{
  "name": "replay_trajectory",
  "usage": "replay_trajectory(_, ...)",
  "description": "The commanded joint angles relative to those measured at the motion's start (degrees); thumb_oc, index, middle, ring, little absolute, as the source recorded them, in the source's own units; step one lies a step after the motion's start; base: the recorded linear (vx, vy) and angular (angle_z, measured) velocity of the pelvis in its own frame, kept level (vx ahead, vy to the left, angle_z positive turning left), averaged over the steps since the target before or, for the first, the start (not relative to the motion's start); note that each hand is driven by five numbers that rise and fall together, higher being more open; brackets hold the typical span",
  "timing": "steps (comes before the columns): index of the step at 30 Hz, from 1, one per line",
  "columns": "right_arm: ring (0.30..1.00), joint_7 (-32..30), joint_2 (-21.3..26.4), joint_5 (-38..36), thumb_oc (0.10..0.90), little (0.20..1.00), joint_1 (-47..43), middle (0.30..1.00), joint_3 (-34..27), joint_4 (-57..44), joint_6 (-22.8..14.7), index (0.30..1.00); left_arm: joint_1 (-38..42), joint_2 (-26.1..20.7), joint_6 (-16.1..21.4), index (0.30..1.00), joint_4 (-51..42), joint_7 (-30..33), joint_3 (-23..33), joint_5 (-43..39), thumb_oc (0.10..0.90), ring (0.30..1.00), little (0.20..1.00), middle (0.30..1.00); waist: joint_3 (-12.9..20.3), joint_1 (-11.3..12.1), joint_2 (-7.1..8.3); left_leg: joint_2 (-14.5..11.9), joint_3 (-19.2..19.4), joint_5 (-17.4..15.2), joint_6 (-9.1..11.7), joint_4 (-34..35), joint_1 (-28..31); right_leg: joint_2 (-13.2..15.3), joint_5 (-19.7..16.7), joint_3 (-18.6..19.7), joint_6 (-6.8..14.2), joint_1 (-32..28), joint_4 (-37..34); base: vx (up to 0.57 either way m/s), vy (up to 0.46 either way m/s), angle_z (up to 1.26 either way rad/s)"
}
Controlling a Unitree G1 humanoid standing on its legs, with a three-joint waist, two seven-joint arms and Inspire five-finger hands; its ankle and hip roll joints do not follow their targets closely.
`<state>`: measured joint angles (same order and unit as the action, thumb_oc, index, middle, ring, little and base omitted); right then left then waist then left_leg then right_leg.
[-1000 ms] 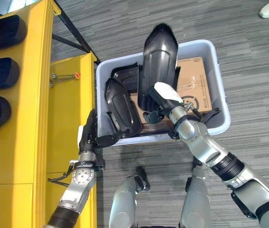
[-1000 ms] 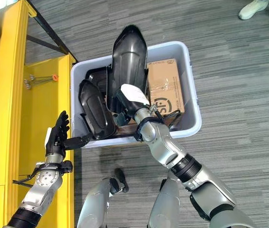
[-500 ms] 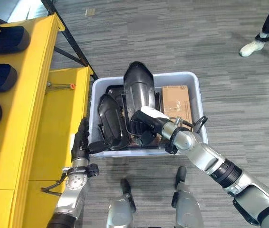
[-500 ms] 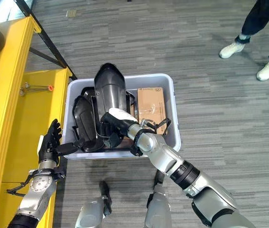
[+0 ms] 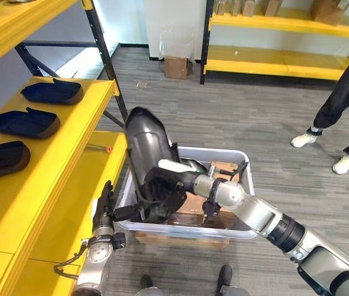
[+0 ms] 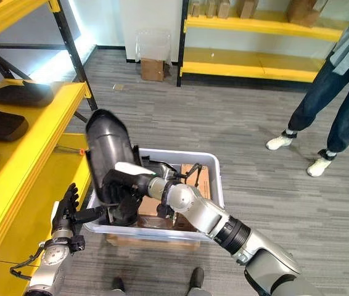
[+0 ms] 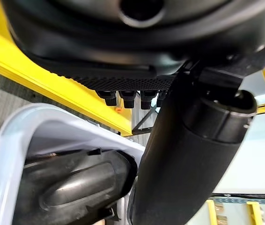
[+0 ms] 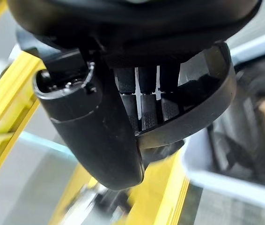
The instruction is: Move parts from the plastic box to the shelf.
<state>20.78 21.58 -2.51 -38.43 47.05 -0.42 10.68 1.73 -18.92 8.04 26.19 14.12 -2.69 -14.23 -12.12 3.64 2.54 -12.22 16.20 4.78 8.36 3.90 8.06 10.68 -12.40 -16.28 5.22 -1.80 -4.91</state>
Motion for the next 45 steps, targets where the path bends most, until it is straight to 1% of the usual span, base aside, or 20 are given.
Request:
replay_trajectory(1, 0.3, 1.18, -3.48, -4.14, 0.4, 0.3, -6.53, 0.3, -3.35, -7.8, -6.88, 0.3, 7.51, -2.27, 2.41, 1.0, -0.81, 3.7, -3.29, 3.49, 0.9, 1.0, 1.0, 1.0, 2.09, 1.06, -0.54, 0.66, -5.12, -3.12, -2.97, -1.46, -0.89, 0.13, 11.35, 0.46, 2.08, -3.0, 5.46, 0.0, 0.09, 0.06)
replay_trajectory(4, 0.3, 4.12, -5.35, -6.11, 0.4, 0.3, -7.55, 0.3, -2.17, -9.11, -5.6, 0.3, 10.99, -0.56, 2.36, 1.0, 3.73, 7.41, -5.75, 3.99, 0.9, 1.0, 1.0, 1.0, 2.97, 1.61, -0.36, 0.94, -7.37, -2.7, -3.38, -0.38, -0.23, -0.36, 12.63, -0.02, 1.61, -5.05, 6.13, -0.01, 0.091, 0.21)
replay_trajectory(8, 0.3, 1.96, -6.35, -5.66, 0.4, 0.3, -7.47, 0.3, -1.13, -7.79, -6.36, 0.3, 14.67, 0.93, 2.94, 1.0, 7.68, 9.55, -8.46, 5.07, 0.9, 1.0, 1.0, 1.0, 3.87, 1.91, -0.08, 2.24, -10.94, -3.29, -4.12, -0.81, -0.45, -0.73, 14.15, 0.92, 1.29, -6.6, 7.36, 0.02, 0.076, 0.42)
replay_trajectory(11, 0.3, -2.75, -5.64, -3.15, 0.4, 0.3, -7.08, 0.3, -2.3, -5.18, -8.92, 0.3, 17.32, 1.65, 3.61, 1.0, 9.5, 9.31, -11.74, 5.71, 0.9, 1.0, 1.0, 1.0, 4.04, 1.05, 0.14, 3.98, -14.69, -3.89, -5.34, -1.73, -1.38, -2.39, 15.13, 5.13, 0.56, -6.47, 8.82, 0.0, 0.036, 0.91)
replay_trajectory(15, 0.3, -7.23, -3.84, -1.74, 0.4, 0.3, -6.41, 0.3, -4.7, -2.6, -9.67, 0.3, 20.66, 3.19, 2.86, 1.0, 11.93, 8.31, -16.85, 5.48, 0.9, 1.0, 1.0, 1.0, 3.77, -0.92, -0.01, 6.83, -21.93, -4.61, -6.54, -3.23, -2.78, -7.09, 17.75, 13.55, -1.77, -5.67, 12.42, 0.01, -0.069, 1.23)
replay_trajectory(17, 0.3, -8.65, -4.01, -1.21, 0.4, 0.3, -6.46, 0.3, -5.4, -0.95, -9.99, 0.3, 22.15, 4.32, 2.77, 1.0, 14.53, 9.08, -18.02, 5.21, 0.9, 1.0, 1.0, 1.0, 2.7, -0.8, 0.16, 7.49, -24.21, -4.87, -6.6, -5.99, -4.49, -8.69, 19.37, 13.16, -3.35, -4.96, 15.27, -0.05, -0.282, 0.84)
replay_trajectory(19, 0.3, -10.09, -4.8, -0.04, 0.4, 0.3, -6.95, 0.3, -5.68, 0.85, -10.66, 0.3, 22.8, 5.02, 2.14, 1.0, 14.88, 10.45, -18.3, 5.46, 0.9, 1.0, 1.0, 1.0, 1.33, 0.08, 0.09, 6.99, -26.09, -4.37, -6.5, -7.2, -5.4, -9.73, 20.73, 11.99, -4.63, -4.01, 17.97, -0.06, -0.308, 0.48)
replay_trajectory(23, 0.3, -10.47, -5.57, 0.6, 0.4, 0.3, -7.0, 0.3, -5.9, 2.64, -11.99, 0.3, 21.04, 5.45, 1.75, 1.0, 14.23, 13.29, -17.89, 7.03, 0.9, 1.0, 1.0, 1.0, -0.54, 2.44, 0.31, 4.69, -28.66, -0.83, -4.51, -8.62, -8.83, -11.82, 22.36, 9.64, -6.07, -4.85, 20.38, -0.03, -0.304, 0.38)
replay_trajectory(24, 0.3, -11.29, -5.88, 1.27, 0.4, 0.3, -6.78, 0.3, -5.54, 2.89, -12.22, 0.3, 20.41, 5.41, 1.79, 1.0, 13.77, 13.39, -17.96, 7.27, 0.9, 1.0, 1.0, 1.0, -0.84, 2.73, 0.25, 3.69, -27.84, 0.09, -4.11, -8.49, -9.39, -12.19, 22.76, 8.94, -6.22, -5.03, 20.88, -0.04, -0.242, 0.68)
replay_trajectory(25, 0.3, -12.31, -6.24, 1.47, 0.4, 0.3, -6.25, 0.3, -5.32, 3.36, -12.36, 0.3, 19.6, 5.77, 1.62, 1.0, 13.42, 13.49, -18.51, 8.19, 0.9, 1.0, 1.0, 1.0, -0.99, 2.69, 0.1, 2.11, -25.31, 1.05, -3.68, -8.23, -9.92, -12.58, 23.28, 7.69, -6.36, -5.37, 21.47, 0.0, -0.138, 0.78)
replay_trajectory(26, 0.3, -12.34, -6.32, 1.45, 0.4, 0.3, -5.88, 0.3, -5.47, 3.39, -12.28, 0.3, 19.32, 5.87, 1.59, 1.0, 13.31, 13.41, -18.74, 8.41, 0.9, 1.0, 1.0, 1.0, -1.07, 2.58, 0.22, 1.62, -23.74, 0.91, -3.5, -8.04, -9.73, -12.48, 23.78, 7.15, -6.36, -5.76, 21.71, 0.0, -0.082, 0.81)
replay_trajectory(28, 0.3, -12.86, -6.31, 2.15, 0.4, 0.3, -4.6, 0.3, -5.62, 3.22, -12.02, 0.3, 19.43, 6.63, 1.3, 1.0, 13.26, 13.91, -19.71, 8.56, 0.9, 1.0, 1.0, 1.0, -0.88, 1.61, 0.13, -1.01, -17.29, 2.16, -2.68, -7.77, -9.99, -11.97, 23.78, 4.11, -6.27, -6.4, 21.42, -0.02, -0.004, 0.88)
replay_trajectory(29, 0.3, -12.83, -6.38, 2.58, 0.4, 0.3, -4.27, 0.3, -5.65, 3.37, -12.09, 0.3, 19.64, 7.09, 0.96, 1.0, 13.0, 14.19, -20.12, 8.67, 0.9, 1.0, 1.0, 1.0, -0.79, 1.23, 0.13, -1.89, -15.35, 2.55, -2.46, -8.09, -9.99, -11.66, 23.75, 3.07, -6.22, -6.52, 21.18, -0.04, 0.032, 1.1)
replay_trajectory(31, 0.3, -13.15, -6.21, 3.25, 0.4, 0.3, -4.79, 0.3, -5.22, 3.45, -11.62, 0.3, 19.83, 7.94, -1.25, 1.0, 10.19, 14.61, -19.99, 9.53, 0.9, 1.0, 1.0, 1.0, -0.6, 0.93, 0.04, -3.31, -13.24, 2.93, -2.21, -9.44, -9.49, -10.71, 23.69, 1.38, -6.14, -6.44, 20.6, -0.12, 0.091, 1.15)
replay_trajectory(34, 0.3, -13.26, -6.39, 5.41, 0.4, 0.3, -5.82, 0.3, -5.66, 5.13, -11.53, 0.3, 19.22, 5.75, -4.54, 1.0, 2.63, 12.35, -18.83, 8.3, 0.9, 1.0, 1.0, 1.0, -0.08, 1.16, -0.14, -5.16, -10.73, 2.36, -2.35, -11.94, -9.08, -8.12, 23.56, -1.71, -6.28, -4.64, 20.96, -0.19, 0.214, 0.66)
replay_trajectory(36, 0.3, -12.78, -5.81, 5.98, 0.4, 0.3, -6.18, 0.3, -6.4, 5.17, -11.16, 0.3, 18.11, 4.44, -5.06, 1.0, -0.48, 10.73, -17.8, 7.81, 0.9, 1.0, 1.0, 1.0, 0.05, 1.28, -0.11, -6.2, -9.56, 2.58, -2.44, -12.96, -8.78, -6.88, 23.62, -3.27, -6.45, -3.84, 21.55, -0.13, 0.225, 0.79)
replay_trajectory(38, 0.3, -12.09, -4.54, 6.42, 0.4, 0.3, -6.13, 0.3, -7.47, 4.72, -10.46, 0.3, 16.05, 2.57, -4.71, 1.0, -4.12, 8.64, -16.68, 7.05, 0.9, 1.0, 1.0, 1.0, 0.23, 1.15, -0.18, -8.32, -7.26, 3.78, -2.19, -13.82, -7.93, -5.02, 23.89, -5.81, -6.72, -2.84, 22.86, -0.09, 0.311, 0.76)
replay_trajectory(40, 0.3, -11.94, -3.57, 6.88, 0.4, 0.3, -5.64, 0.3, -7.82, 4.19, -10.4, 0.3, 14.5, 1.27, -4.1, 1.0, -6.27, 7.2, -16.07, 5.95, 0.9, 1.0, 1.0, 1.0, 0.11, 1.02, -0.47, -9.4, -6.36, 4.81, -1.74, -14.13, -7.33, -3.77, 24.16, -7.1, -6.86, -1.97, 23.92, -0.09, 0.34, 0.64)
replay_trajectory(42, 0.3, -11.44, -2.58, 6.81, 0.4, 0.3, -5.63, 0.3, -8.07, 3.88, -10.77, 0.3, 13.61, 0.49, -3.66, 1.0, -7.93, 5.75, -15.74, 4.52, 0.9, 1.0, 1.0, 1.0, -0.07, 0.84, -1.15, -9.38, -4.12, 3.9, -1.53, -11.68, -5.49, -2.37, 24.55, -8.58, -6.45, -1.17, 25.15, -0.07, 0.364, 0.62)
replay_trajectory(45, 0.3, -11.35, -1.32, 6.91, 0.4, 0.3, -4.99, 0.3, -7.73, 3.38, -11.17, 0.3, 11.94, -0.48, -3.35, 1.0, -8.59, 3.89, -15.62, 3.88, 0.9, 1.0, 1.0, 1.0, -0.4, 1.47, -2.22, -8.17, -4.87, 3.22, -1.17, -10.0, -5.09, -0.87, 24.28, -9.09, -5.78, -1.17, 25.42, 0.02, 0.362, 0.65)
